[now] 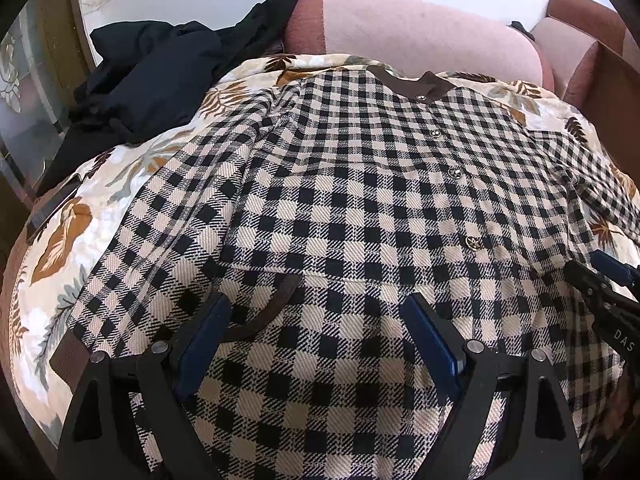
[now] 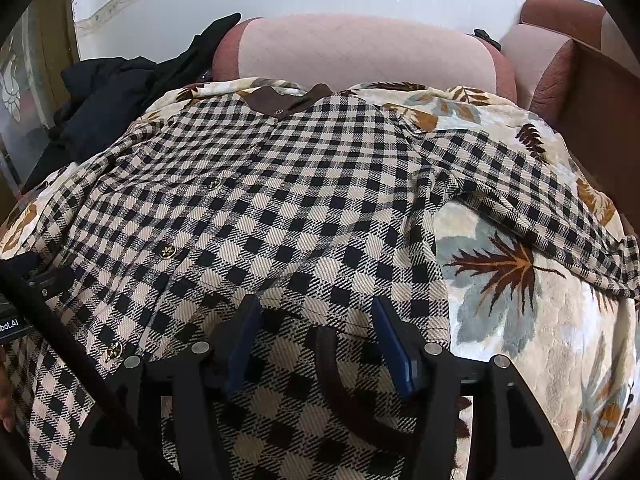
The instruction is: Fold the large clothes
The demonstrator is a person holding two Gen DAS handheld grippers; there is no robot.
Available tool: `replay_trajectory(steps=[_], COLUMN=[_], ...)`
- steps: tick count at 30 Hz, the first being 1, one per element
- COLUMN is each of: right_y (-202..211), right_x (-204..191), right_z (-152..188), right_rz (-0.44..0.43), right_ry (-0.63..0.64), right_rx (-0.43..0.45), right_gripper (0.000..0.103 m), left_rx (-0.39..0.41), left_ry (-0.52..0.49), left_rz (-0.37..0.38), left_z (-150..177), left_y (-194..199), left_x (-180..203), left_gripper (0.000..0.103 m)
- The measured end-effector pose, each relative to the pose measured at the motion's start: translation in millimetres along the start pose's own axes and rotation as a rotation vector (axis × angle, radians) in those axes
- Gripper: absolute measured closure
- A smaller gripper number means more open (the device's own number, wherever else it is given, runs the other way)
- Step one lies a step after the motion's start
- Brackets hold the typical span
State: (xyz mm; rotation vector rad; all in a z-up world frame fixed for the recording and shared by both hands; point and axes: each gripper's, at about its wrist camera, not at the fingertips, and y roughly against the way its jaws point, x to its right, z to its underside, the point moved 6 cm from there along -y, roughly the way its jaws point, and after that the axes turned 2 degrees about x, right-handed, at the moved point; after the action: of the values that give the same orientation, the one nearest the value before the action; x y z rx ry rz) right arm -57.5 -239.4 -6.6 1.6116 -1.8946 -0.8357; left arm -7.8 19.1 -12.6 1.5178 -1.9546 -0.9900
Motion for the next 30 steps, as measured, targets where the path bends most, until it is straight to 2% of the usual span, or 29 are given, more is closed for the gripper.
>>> replay_trajectory(steps=[10, 13, 16, 20, 24, 30], right_y=[4, 5, 6, 6, 10, 11], right_x=[-4, -5, -6, -9, -14, -18], right_z=[-1, -1, 1, 1, 0, 3], right_rz=[0.006, 0.009, 0.009, 0.009, 0.011, 0.014], right_ry=[0.022, 0.033, 0.035, 0.036, 0.054, 0.063], right_rx=[0.022, 0.028, 0.028, 0.028, 0.045, 0.047], right_gripper=[0.04, 0.039, 0.039, 0.038, 0.037, 0.033], left_rx=[0.004, 0.018, 0.031, 0.006, 0.023, 0.021], left_ry=[0.005, -0.001, 0.019, 0.088, 0.133, 0.25], left_rz=[-0.007, -0.032, -0.077, -0.08, -0.099, -0.148], left_z=[-2, -3, -2, 2, 0, -1], left_y=[2, 5, 8, 6, 12, 21], left_x=[-1, -8, -26, -49, -69, -126], left_gripper=[0.016, 0.016, 0.016, 0.016, 0.016, 0.016])
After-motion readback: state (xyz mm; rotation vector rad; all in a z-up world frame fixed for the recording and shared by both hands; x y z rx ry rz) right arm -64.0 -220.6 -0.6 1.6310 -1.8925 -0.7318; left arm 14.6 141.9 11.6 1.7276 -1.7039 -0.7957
